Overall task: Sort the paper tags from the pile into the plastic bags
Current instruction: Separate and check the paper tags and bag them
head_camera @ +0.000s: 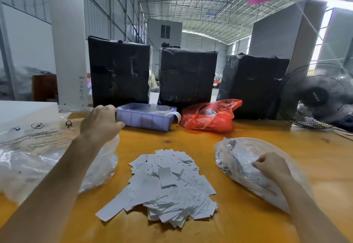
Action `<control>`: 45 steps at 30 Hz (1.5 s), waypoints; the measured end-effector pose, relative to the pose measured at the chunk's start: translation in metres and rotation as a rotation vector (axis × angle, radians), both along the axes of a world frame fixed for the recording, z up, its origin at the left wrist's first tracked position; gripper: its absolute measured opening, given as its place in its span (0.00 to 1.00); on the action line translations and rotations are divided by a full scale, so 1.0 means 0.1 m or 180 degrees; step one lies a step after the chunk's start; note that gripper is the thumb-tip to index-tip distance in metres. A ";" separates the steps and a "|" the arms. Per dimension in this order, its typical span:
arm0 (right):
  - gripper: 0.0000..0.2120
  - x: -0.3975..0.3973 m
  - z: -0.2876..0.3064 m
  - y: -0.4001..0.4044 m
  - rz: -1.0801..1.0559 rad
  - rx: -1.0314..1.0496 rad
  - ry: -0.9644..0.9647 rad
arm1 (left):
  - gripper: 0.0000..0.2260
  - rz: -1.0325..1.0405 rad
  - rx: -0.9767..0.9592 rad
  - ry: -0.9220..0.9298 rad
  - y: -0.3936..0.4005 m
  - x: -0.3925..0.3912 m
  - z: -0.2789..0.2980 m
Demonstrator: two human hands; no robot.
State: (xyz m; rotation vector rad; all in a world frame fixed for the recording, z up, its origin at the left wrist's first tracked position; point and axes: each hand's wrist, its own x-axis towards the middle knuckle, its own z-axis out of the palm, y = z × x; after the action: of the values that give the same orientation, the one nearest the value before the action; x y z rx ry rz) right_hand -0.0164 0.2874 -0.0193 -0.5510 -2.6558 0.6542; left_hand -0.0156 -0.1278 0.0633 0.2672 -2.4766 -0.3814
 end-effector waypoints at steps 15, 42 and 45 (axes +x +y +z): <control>0.09 0.03 0.30 0.00 0.0198 -0.1580 0.1393 | 0.15 -0.2318 0.0773 -0.0476 1.01 0.11 -0.39; 0.10 0.22 -0.25 -1.73 0.2399 -0.0564 0.0634 | 0.05 -0.1824 0.4533 -0.0419 0.89 -0.05 -0.81; 0.20 0.19 -0.31 -1.84 0.2692 0.0160 0.0351 | 0.05 -0.1685 0.4684 -0.0263 0.82 -0.10 -0.83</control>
State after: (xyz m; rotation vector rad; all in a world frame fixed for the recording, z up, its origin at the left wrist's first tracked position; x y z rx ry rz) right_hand 0.0031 0.1031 -0.0501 0.6547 -2.7158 0.7876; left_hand -0.0258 -0.0457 -0.0193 0.1690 -1.8034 -2.3665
